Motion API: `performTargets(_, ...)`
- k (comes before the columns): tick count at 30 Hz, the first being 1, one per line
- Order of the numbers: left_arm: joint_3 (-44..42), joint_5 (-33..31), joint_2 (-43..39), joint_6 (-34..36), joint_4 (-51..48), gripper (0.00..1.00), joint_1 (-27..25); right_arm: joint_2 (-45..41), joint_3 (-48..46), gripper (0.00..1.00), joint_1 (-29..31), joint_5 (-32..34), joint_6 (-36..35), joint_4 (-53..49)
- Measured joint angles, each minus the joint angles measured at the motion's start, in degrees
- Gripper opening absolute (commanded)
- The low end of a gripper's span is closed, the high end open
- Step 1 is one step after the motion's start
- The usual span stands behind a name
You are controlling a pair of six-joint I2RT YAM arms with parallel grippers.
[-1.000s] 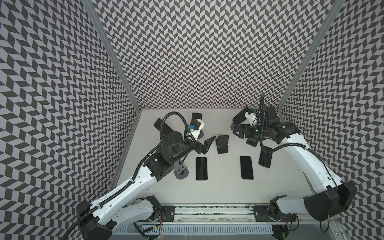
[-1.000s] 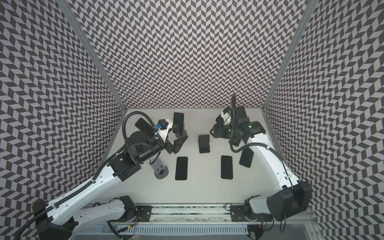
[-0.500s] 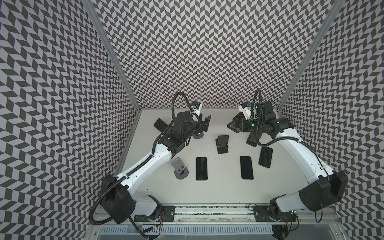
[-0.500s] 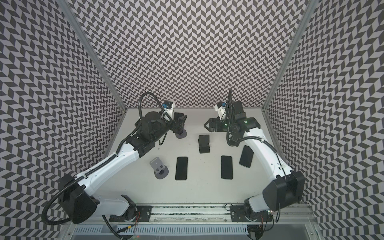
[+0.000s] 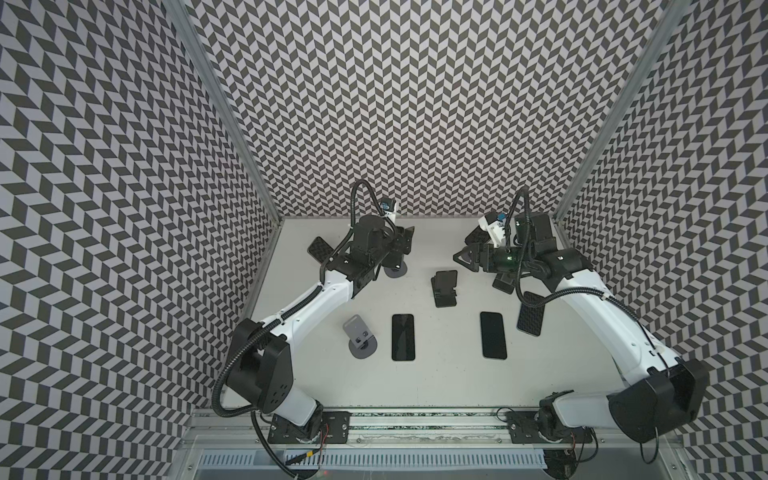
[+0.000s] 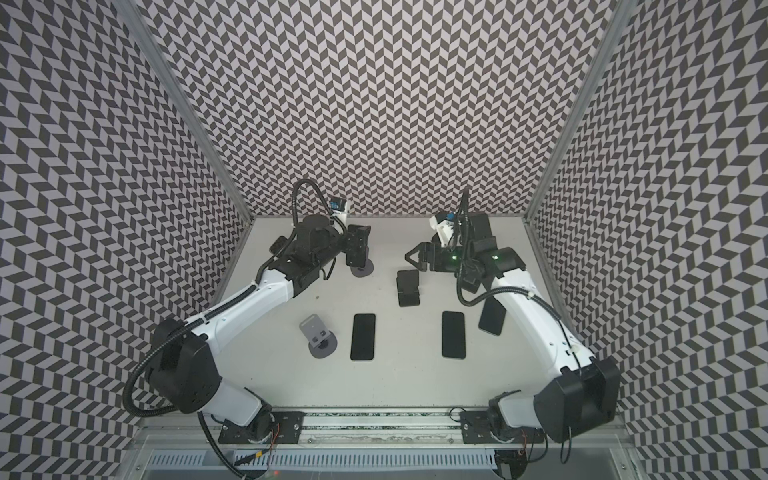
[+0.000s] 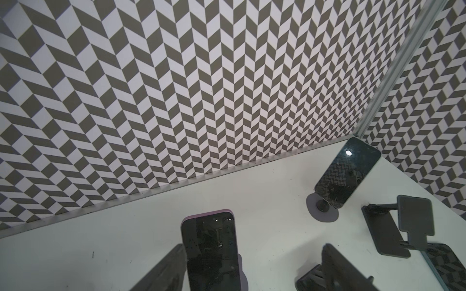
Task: Remove the phone from the phone stand
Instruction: 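Reach the left gripper toward the purple-edged phone on a far stand, then close the left gripper on the top of the purple-edged phone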
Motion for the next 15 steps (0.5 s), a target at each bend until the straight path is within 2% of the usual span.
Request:
performTargets(9,1.92,4.55,7.19,1.97,1.81,0.85,3.96,0.59,-1.20,0.79,0.11,1.57,-1.25,0.85)
performTargets(15,3.02,4.76,10.10,2.27,2.40,0.86,4.39,2.71,-1.05,0.79,1.05,2.03,-1.46,1.38)
